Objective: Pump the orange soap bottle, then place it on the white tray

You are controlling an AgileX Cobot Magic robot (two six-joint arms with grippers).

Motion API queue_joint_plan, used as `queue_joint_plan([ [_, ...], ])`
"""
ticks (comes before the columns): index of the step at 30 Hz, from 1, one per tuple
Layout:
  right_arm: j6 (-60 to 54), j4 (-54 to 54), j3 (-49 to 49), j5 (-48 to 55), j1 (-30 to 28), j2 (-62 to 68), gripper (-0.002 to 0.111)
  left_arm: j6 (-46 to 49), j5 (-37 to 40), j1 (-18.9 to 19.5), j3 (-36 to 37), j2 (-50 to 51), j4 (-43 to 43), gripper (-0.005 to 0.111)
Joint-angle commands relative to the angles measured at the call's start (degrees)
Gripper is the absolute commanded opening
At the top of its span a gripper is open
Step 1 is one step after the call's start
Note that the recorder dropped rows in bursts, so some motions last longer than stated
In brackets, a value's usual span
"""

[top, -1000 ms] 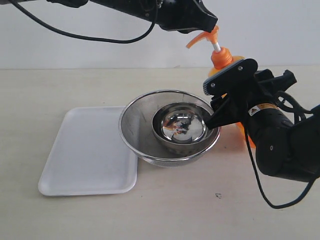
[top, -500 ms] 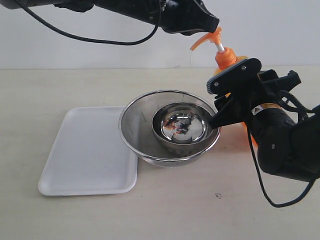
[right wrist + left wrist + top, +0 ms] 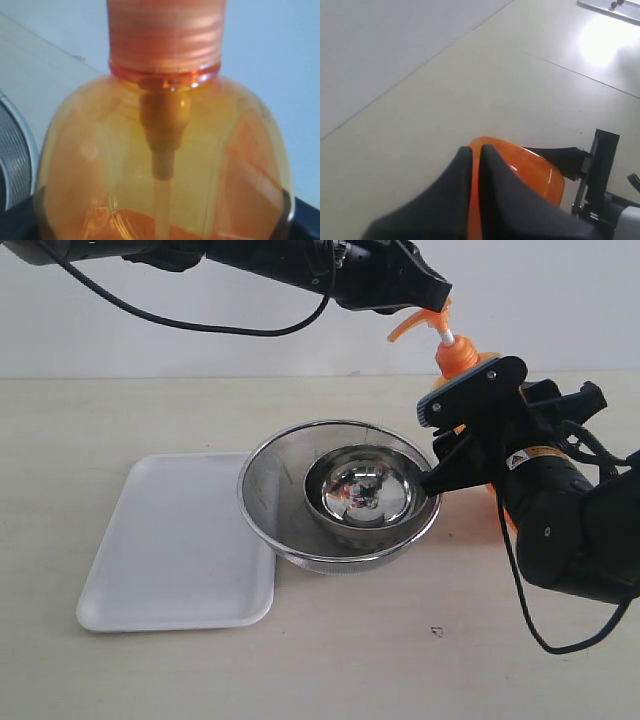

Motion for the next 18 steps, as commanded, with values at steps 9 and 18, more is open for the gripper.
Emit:
queue_joint_plan([
  [9,2.28,-4.84,-0.24,2.21,0.58,-0.26,0.0,0.37,6.81,-2.23,1.51,3.16,3.09,0.005],
  [18,2.26,-4.98,-0.24,2.21,0.58,-0.26,0.0,0.37,6.93,-2.23,1.51,3.16,3.09,0.005],
])
